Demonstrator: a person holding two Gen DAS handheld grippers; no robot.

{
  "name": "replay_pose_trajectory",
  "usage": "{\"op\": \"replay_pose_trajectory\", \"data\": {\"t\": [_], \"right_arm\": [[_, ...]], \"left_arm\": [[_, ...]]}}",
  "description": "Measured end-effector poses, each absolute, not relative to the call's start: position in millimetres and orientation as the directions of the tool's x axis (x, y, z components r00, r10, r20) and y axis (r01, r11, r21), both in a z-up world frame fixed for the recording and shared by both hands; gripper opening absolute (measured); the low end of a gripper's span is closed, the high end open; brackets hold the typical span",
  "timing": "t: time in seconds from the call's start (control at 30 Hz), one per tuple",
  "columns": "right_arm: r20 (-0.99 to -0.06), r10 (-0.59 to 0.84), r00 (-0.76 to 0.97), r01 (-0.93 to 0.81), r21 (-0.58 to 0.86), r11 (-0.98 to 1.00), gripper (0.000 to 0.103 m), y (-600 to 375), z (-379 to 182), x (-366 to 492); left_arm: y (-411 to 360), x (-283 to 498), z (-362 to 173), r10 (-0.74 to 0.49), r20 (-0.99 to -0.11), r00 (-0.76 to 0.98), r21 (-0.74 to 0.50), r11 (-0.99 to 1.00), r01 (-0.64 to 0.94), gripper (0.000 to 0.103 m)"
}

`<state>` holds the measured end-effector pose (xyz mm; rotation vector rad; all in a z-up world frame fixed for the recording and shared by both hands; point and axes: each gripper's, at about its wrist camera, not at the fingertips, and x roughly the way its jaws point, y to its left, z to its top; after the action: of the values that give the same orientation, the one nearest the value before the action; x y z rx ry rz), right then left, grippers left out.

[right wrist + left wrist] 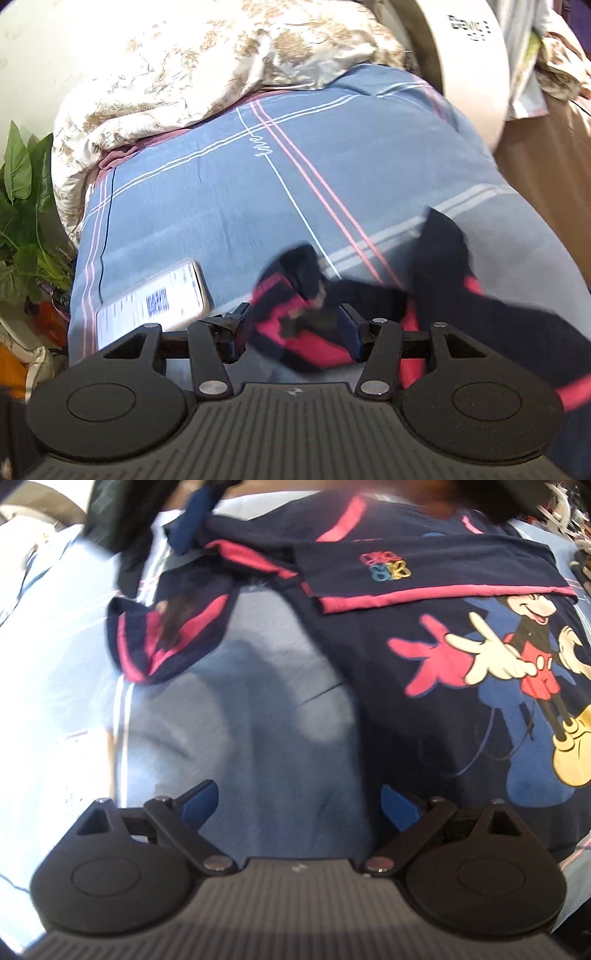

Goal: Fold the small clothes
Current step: 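Grasp the other sleeve cuff with the right gripper and lift it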

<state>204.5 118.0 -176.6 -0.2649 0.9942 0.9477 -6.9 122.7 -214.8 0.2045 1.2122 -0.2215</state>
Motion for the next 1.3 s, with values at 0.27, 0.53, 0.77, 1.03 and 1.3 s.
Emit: {"op": "replay_pose_trajectory", "data": {"t": [0.27, 0.53, 0.77, 1.03, 1.3], "right_arm": [[-0.889, 0.429, 0.16, -0.77, 0.159, 0.618, 0.07, 168.5, -212.2, 213.9], [-0.87, 0.467, 0.158, -0.71, 0.229, 0.666, 0.02, 158.7, -205.5, 215.2], [-0.749, 0.598, 0.284, -0.67, 0.292, 0.683, 0.017, 109.1, -106.8, 226.0], [-0.687, 0.475, 0.55, -0.459, 0.227, 0.859, 0.002, -81.1, -20.9, 232.0], [-0.752, 0.351, 0.558, -0.182, 0.302, 0.936, 0.031, -228.6, -63.6, 189.1]], "left_arm": [[162.2, -17.5, -213.0, -0.041, -0.94, 0.338, 0.034, 0.977, 0.212, 0.096], [175.0, -11.5, -211.9, -0.043, -0.934, 0.354, 0.027, 0.981, 0.19, 0.096], [172.4, 4.7, -185.6, -0.087, -0.879, 0.469, -0.014, 0.987, 0.157, 0.09], [123.2, 45.1, -165.5, -0.186, -0.836, 0.516, -0.063, 0.967, 0.247, 0.088], [69.4, 77.8, -164.4, -0.245, -0.833, 0.496, -0.083, 0.942, 0.326, 0.088]]}}
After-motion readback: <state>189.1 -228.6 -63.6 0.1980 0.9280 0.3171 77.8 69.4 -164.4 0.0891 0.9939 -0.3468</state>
